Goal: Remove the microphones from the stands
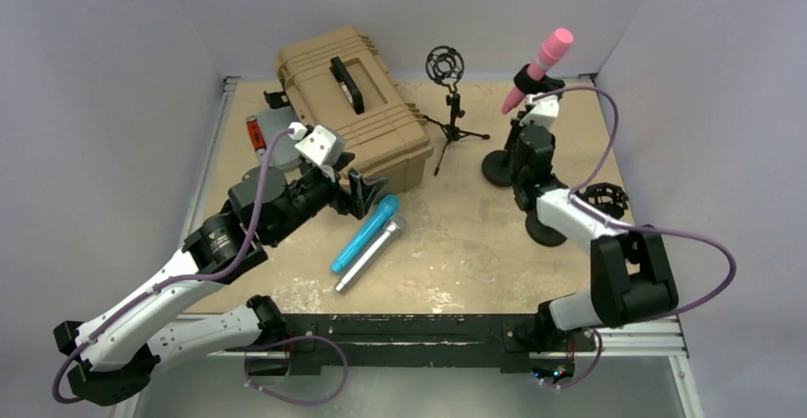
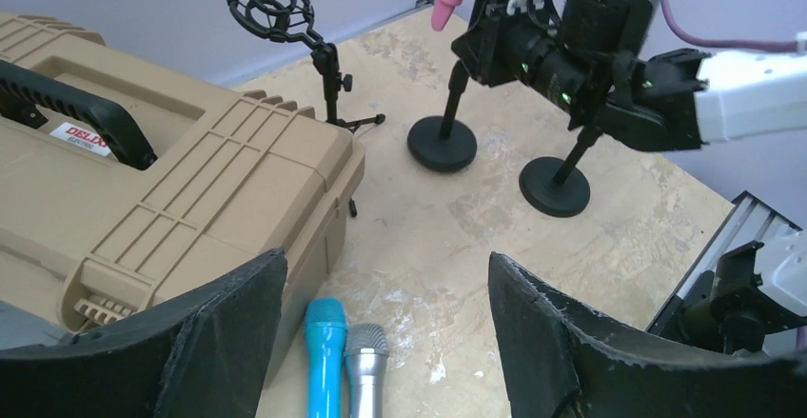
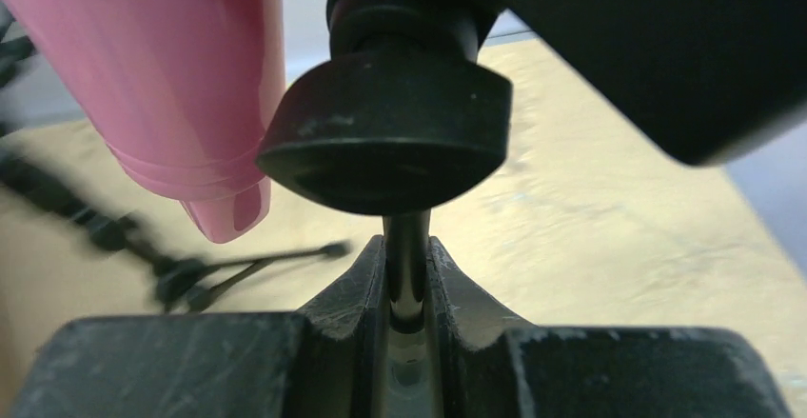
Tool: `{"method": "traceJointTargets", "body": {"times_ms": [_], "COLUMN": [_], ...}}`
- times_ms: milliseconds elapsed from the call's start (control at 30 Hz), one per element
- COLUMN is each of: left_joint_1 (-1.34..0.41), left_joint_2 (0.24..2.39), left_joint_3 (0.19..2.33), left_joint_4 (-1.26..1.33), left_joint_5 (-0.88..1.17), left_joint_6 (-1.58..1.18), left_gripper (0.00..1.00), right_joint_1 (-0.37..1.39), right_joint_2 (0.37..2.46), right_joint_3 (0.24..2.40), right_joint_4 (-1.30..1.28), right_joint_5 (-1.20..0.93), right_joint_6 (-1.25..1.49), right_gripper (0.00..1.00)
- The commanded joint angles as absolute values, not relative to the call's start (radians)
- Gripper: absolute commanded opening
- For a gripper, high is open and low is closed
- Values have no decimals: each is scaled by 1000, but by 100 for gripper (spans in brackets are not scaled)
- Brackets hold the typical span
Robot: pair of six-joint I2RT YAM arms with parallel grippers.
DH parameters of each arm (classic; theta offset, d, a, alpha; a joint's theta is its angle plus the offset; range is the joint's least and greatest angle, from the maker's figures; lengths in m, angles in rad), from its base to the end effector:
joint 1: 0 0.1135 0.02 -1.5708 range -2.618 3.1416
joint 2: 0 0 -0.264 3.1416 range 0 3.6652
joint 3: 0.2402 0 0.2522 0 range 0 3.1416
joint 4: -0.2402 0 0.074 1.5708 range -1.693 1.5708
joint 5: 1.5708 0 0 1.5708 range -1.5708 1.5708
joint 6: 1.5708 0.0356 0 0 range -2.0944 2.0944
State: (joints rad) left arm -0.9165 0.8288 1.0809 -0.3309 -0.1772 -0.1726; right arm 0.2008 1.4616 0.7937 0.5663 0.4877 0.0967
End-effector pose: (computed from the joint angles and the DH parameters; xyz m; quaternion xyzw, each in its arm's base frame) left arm 0.1100 -0.1331 0.4187 0.2099 0.7033 -0.2946 0.6119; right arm 0.3224 0.0486 0.2606 0.1242 0.7276 -0.0808 0.6698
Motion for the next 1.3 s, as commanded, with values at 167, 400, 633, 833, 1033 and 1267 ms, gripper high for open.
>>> {"method": "traceJointTargets", "body": {"times_ms": [167, 400, 633, 833, 1033, 1267], "left_joint_1": [-914, -914, -914, -915, -914, -914], "left_joint_2": [840, 853, 876, 881, 943, 1075], "left_joint_3": [1076, 1053, 1004, 955, 1001, 1168], "left_joint_4": [-289, -258, -194, -110, -73, -115], "left_joint_5": [-220, -214, -213, -191, -141, -63], "left_joint_6": [-156, -163, -171, -208, -273, -258], "left_gripper": [76, 76, 76, 79, 85, 93], "right_joint_1": [466, 734, 824, 828, 828, 828], "right_joint_2": [1211, 1133, 1162, 1153, 1140, 957], "right_joint_3": [623, 524, 511, 530, 584, 538], "right_joint_4": [615, 587, 561, 503, 428, 385], "right_joint_5": [506, 685, 772, 736, 659, 587], "right_joint_6": [202, 291, 324, 319, 290, 314], "right_gripper": [1, 3, 9, 32, 42, 77]}}
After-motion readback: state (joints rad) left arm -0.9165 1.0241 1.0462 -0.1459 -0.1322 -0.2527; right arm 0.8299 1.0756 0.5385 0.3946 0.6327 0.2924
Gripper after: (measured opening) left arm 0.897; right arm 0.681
